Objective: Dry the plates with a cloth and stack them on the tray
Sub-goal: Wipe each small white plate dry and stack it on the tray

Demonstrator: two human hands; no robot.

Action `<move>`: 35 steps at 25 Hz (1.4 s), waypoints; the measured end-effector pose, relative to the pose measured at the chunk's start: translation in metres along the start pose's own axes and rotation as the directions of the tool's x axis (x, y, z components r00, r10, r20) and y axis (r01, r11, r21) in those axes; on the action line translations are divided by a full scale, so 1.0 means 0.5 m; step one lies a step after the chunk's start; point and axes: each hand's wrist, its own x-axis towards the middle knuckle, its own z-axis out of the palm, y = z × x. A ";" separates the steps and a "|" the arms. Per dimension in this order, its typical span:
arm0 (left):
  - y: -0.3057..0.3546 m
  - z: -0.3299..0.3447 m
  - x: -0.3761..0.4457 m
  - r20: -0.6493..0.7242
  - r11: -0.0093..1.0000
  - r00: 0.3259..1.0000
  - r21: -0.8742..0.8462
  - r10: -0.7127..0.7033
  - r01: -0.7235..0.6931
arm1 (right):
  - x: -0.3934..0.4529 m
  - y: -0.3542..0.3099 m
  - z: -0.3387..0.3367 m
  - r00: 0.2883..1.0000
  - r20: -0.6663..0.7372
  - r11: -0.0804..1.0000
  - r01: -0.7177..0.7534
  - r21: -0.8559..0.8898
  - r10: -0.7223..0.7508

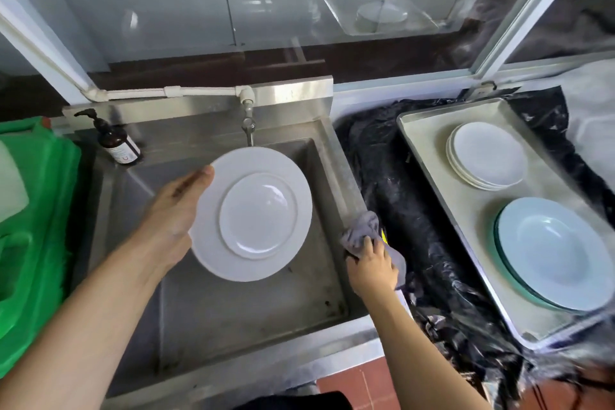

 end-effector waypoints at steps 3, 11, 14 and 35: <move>-0.019 0.018 0.005 0.004 0.999 1.000 0.029 0.025 -0.026 | -0.001 0.030 0.043 0.997 0.053 0.999 0.049 -0.006 -0.049; -0.052 0.086 -0.034 0.261 0.712 0.857 0.477 0.444 -0.514 | -0.014 -0.047 -0.061 0.995 -0.094 0.850 0.082 0.521 -0.038; -0.062 0.100 -0.062 0.439 0.466 0.776 0.626 0.453 -0.626 | -0.028 -0.118 -0.156 0.998 0.062 0.455 -0.046 0.889 -0.021; -0.102 -0.007 -0.065 0.165 0.596 0.881 0.680 0.443 -0.427 | -0.137 -0.139 -0.202 0.999 0.022 0.212 -0.031 0.977 0.042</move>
